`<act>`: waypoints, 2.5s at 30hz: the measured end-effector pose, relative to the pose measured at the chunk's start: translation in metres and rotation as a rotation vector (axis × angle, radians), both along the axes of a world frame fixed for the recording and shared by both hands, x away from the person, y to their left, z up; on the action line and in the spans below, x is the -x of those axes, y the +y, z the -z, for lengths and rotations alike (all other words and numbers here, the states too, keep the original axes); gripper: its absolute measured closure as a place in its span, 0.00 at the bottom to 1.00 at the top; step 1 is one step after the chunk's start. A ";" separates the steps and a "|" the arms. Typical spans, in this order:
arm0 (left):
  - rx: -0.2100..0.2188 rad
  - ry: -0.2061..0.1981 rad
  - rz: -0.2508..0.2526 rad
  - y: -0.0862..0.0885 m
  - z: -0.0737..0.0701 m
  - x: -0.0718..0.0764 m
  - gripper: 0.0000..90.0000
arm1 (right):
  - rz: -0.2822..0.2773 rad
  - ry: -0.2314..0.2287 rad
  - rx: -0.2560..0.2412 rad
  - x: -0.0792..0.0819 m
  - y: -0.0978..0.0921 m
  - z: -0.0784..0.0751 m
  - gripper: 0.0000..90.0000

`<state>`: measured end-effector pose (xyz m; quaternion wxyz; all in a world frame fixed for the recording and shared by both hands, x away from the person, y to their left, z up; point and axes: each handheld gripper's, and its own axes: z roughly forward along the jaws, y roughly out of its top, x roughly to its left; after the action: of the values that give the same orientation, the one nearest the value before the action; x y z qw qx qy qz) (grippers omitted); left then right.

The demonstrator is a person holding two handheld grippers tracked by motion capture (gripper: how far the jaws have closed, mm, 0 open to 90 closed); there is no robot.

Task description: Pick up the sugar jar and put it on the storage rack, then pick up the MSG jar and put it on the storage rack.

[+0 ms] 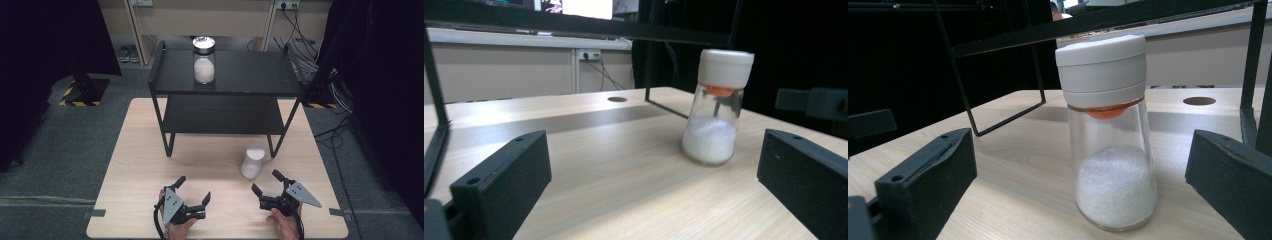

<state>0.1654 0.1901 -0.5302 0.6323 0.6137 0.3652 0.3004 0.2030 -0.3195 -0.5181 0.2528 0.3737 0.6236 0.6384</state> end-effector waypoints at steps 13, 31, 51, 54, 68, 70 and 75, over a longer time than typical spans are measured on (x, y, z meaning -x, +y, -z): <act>0.009 0.002 0.016 0.003 0.004 -0.001 0.00 | -0.001 -0.006 -0.001 0.001 0.000 -0.001 0.00; 0.009 -0.001 0.014 0.003 0.004 0.000 0.00 | -0.003 -0.008 0.002 0.001 0.000 -0.001 0.00; 0.013 -0.005 0.014 0.003 0.005 0.000 0.00 | -0.002 -0.010 0.007 0.001 0.001 -0.001 0.00; 0.014 -0.003 0.015 0.004 0.005 0.000 0.00 | -0.002 -0.011 0.008 0.001 0.001 -0.001 0.00; 0.018 -0.005 0.014 0.004 0.006 0.000 0.00 | 0.009 -0.023 0.013 -0.001 0.002 -0.003 0.00; 0.018 -0.005 0.014 0.004 0.006 0.000 0.00 | 0.010 -0.026 0.014 -0.002 0.003 -0.003 0.00; 0.022 -0.005 0.014 0.004 0.006 0.000 0.00 | 0.014 -0.035 0.024 -0.005 0.005 -0.005 0.00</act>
<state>0.1651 0.1944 -0.5364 0.6418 0.6085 0.3627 0.2936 0.2081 -0.3149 -0.5132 0.2727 0.3637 0.6240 0.6355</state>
